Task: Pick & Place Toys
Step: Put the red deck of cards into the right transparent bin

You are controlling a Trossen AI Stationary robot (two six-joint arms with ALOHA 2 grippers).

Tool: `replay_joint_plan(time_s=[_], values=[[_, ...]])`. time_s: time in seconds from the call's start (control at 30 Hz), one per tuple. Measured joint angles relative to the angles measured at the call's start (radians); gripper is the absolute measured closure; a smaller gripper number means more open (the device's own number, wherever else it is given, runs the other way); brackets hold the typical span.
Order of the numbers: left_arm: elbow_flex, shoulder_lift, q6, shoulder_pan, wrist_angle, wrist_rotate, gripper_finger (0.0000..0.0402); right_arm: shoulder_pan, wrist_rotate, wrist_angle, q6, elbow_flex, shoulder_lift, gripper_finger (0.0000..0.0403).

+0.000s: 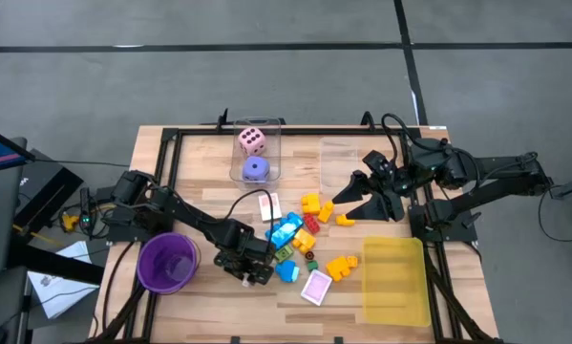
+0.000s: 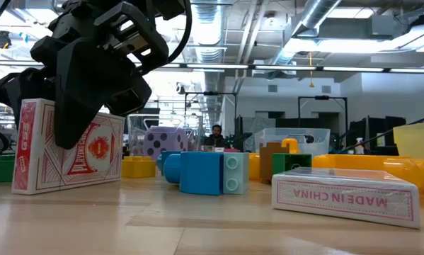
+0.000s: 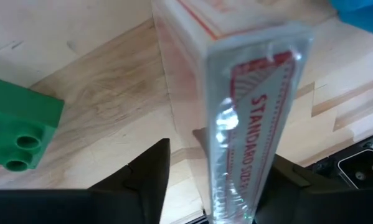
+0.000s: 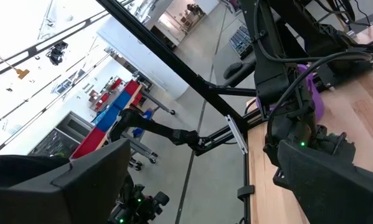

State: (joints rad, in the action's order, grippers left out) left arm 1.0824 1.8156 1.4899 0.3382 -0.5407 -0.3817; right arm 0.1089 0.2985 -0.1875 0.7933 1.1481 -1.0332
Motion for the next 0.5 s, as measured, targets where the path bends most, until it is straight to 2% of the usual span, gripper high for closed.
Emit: replay_joint_plan(time_s=[0.23,0.5], values=[[0.0,0.0,0.011,0.0,0.002,0.0,0.0272,0.0,0.0,0.0,0.0,0.0,0.0,0.0003],[0.0,0.0,0.015,0.0,0.008,0.0,0.0305,0.0,0.0,0.0,0.0,0.0,0.0,0.0003]])
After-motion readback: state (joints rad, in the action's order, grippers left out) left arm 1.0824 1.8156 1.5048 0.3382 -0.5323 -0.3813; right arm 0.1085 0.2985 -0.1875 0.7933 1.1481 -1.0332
